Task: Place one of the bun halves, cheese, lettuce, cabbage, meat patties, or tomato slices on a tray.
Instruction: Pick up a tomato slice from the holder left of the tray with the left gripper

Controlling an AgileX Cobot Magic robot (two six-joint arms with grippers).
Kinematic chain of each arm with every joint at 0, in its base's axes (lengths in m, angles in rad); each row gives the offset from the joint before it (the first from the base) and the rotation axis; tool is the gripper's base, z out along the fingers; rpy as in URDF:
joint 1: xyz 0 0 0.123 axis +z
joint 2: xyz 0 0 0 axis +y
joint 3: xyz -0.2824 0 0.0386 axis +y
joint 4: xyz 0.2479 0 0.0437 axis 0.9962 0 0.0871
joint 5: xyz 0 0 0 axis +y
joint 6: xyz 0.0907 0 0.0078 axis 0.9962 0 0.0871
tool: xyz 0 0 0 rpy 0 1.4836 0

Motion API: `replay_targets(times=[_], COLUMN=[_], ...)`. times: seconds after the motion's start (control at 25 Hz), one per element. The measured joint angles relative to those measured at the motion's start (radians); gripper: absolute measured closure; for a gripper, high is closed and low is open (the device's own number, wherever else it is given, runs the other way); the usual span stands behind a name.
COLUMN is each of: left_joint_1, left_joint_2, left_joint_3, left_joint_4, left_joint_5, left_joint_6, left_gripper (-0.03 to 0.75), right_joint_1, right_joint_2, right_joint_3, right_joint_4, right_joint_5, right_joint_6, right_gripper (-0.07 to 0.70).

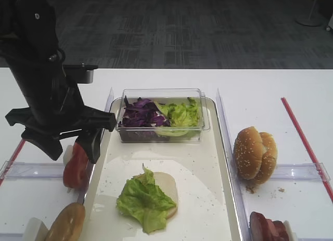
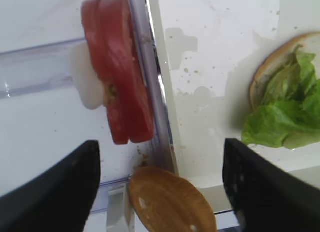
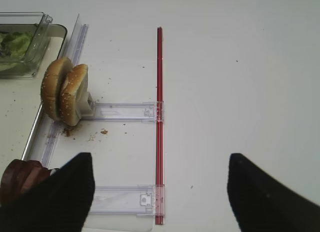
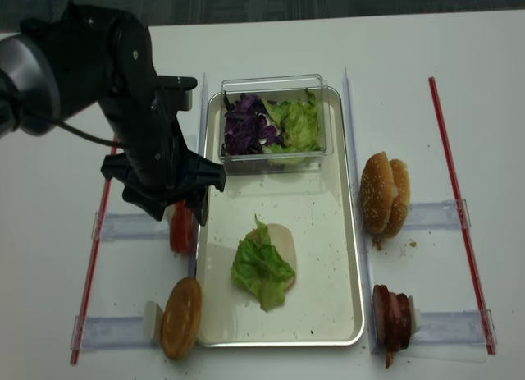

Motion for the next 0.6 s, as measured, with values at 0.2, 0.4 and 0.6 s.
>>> replay_targets(times=[0.2, 0.4, 0.6], left_joint_1=[0.000, 0.000, 0.000], left_joint_2=[0.000, 0.000, 0.000], left_joint_3=[0.000, 0.000, 0.000], left_joint_4=[-0.007, -0.028, -0.028], left_joint_5=[-0.014, -0.030, -0.044], left_joint_6=[-0.007, -0.012, -0.014], left_gripper=[0.242, 0.242, 0.242], right_joint_1=[0.000, 0.000, 0.000], right_joint_2=[0.000, 0.000, 0.000], right_joint_3=[0.000, 0.000, 0.000], right_joint_4=[0.000, 0.000, 0.000], right_joint_5=[0.000, 0.000, 0.000], right_joint_6=[0.000, 0.000, 0.000], right_gripper=[0.061, 0.061, 0.061])
